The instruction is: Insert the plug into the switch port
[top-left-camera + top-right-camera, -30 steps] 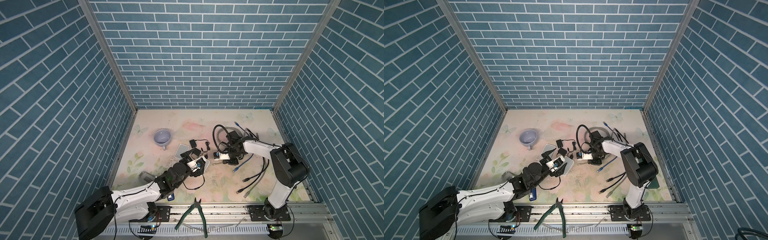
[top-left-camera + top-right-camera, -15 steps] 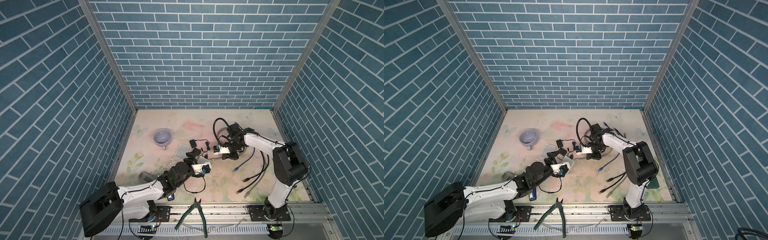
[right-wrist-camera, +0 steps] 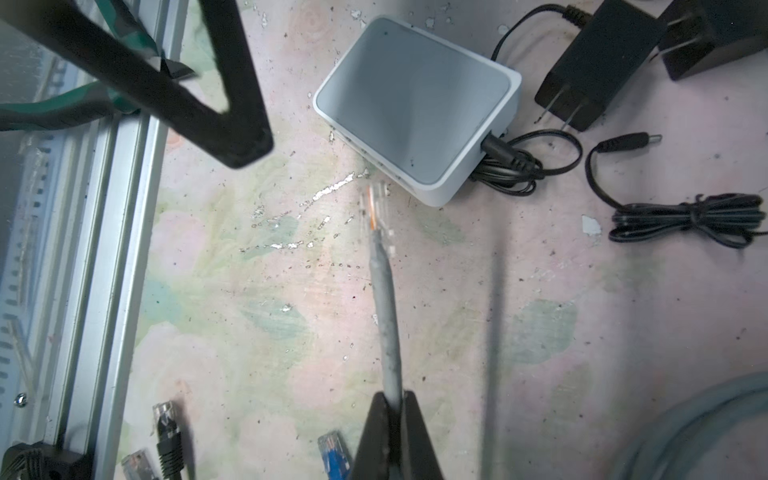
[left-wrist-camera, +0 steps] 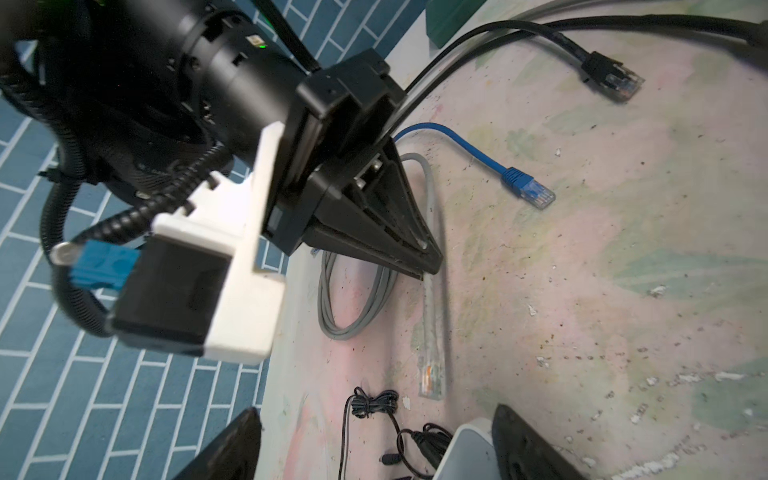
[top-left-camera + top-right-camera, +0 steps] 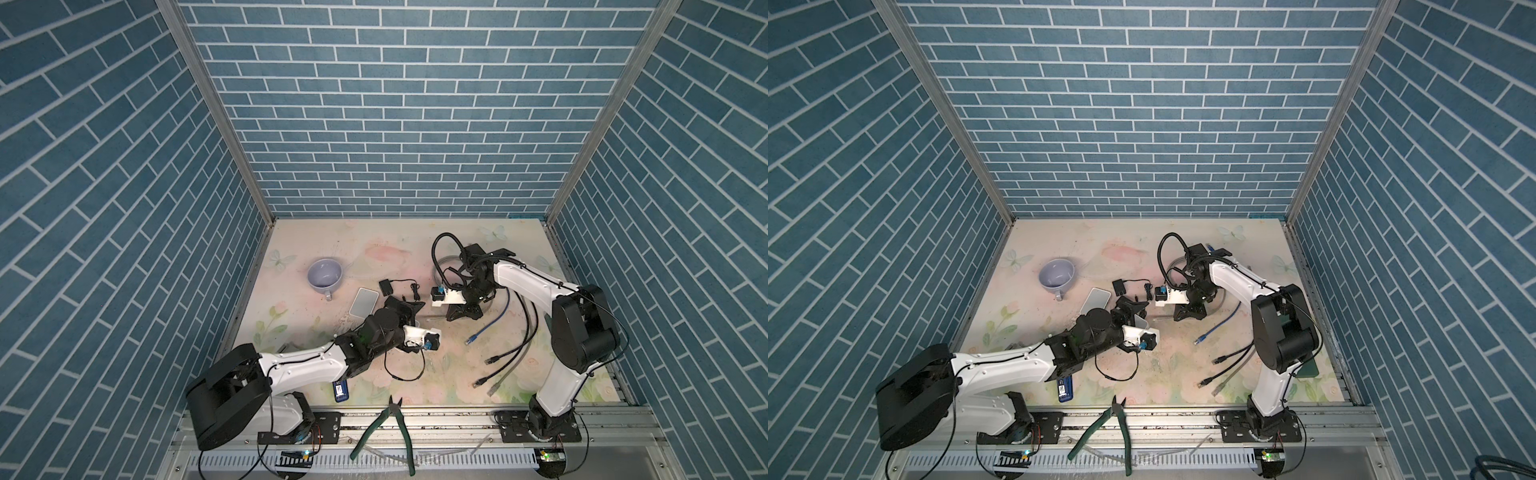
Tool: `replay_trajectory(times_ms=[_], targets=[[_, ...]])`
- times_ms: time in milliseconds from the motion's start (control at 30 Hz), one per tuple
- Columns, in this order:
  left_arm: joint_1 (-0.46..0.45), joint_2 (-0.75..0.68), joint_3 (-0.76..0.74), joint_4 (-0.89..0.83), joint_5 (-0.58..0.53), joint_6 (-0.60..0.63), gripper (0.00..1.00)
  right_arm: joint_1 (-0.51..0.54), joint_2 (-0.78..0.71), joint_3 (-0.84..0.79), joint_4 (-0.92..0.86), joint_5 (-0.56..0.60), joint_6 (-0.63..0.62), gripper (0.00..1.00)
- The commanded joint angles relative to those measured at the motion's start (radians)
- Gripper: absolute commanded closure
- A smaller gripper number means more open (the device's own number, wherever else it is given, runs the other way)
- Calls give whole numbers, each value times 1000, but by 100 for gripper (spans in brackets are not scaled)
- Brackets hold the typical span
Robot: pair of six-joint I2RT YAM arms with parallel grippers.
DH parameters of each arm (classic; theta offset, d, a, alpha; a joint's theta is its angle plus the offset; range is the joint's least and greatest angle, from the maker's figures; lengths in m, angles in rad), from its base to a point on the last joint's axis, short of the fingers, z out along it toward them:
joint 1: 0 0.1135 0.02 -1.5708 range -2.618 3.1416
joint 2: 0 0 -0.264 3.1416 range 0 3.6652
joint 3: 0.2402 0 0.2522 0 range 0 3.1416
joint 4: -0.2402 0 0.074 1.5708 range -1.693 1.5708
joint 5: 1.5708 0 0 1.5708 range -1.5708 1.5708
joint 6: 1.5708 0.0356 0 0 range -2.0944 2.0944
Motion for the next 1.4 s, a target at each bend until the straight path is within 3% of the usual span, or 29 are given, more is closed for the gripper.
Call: replay_trajectory(times_ms=[0,133,433,767,1367], targets=[[-2,37,34,-51,40,33,14,-12,-31,50,-64,-61,-64,100],[-2,65,47,-55,40,50,18,-21,-31,57,-79,-76,-76,100],[-1,146,71,37,4,55,46,-33,-37,50,-86,-106,-88,100],[25,184,109,49,23,54,68,-41,-36,45,-95,-121,-96,100],[50,175,155,-64,89,22,91,-49,-46,35,-85,-133,-100,100]])
